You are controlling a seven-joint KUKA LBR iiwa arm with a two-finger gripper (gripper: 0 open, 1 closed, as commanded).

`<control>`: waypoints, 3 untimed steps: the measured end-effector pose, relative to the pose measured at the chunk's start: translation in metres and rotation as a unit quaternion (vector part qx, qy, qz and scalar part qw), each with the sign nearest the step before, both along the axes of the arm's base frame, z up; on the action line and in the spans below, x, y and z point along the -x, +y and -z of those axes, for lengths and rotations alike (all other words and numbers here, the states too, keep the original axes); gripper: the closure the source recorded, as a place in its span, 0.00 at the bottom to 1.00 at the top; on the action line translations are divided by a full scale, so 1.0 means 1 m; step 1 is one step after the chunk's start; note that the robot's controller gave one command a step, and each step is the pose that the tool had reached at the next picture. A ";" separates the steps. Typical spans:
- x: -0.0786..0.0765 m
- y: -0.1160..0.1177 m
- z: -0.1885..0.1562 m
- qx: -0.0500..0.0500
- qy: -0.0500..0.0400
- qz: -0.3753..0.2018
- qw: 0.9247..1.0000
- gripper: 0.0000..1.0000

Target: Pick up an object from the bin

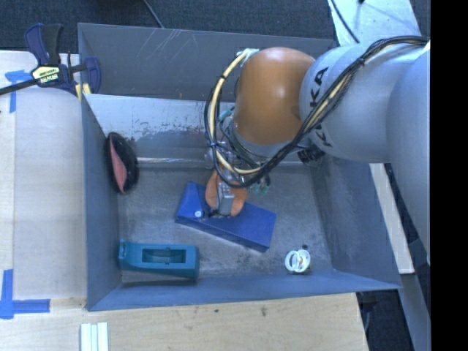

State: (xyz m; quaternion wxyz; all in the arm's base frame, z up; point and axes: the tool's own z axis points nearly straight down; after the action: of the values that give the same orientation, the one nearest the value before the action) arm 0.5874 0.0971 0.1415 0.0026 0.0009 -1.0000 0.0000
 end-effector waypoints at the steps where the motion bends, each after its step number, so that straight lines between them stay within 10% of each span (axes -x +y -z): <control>1: -0.002 0.000 -0.005 0.000 -0.004 0.001 1.000 0.00; 3: -0.033 0.028 0.069 -0.001 -0.003 -0.122 0.992 0.00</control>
Offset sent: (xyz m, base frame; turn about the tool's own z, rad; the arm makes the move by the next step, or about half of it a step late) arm 0.0279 0.0325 -0.0715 -0.3024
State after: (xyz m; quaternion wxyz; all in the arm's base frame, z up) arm 0.6206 0.1254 0.0725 -0.0001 0.1232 -0.9924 -0.0003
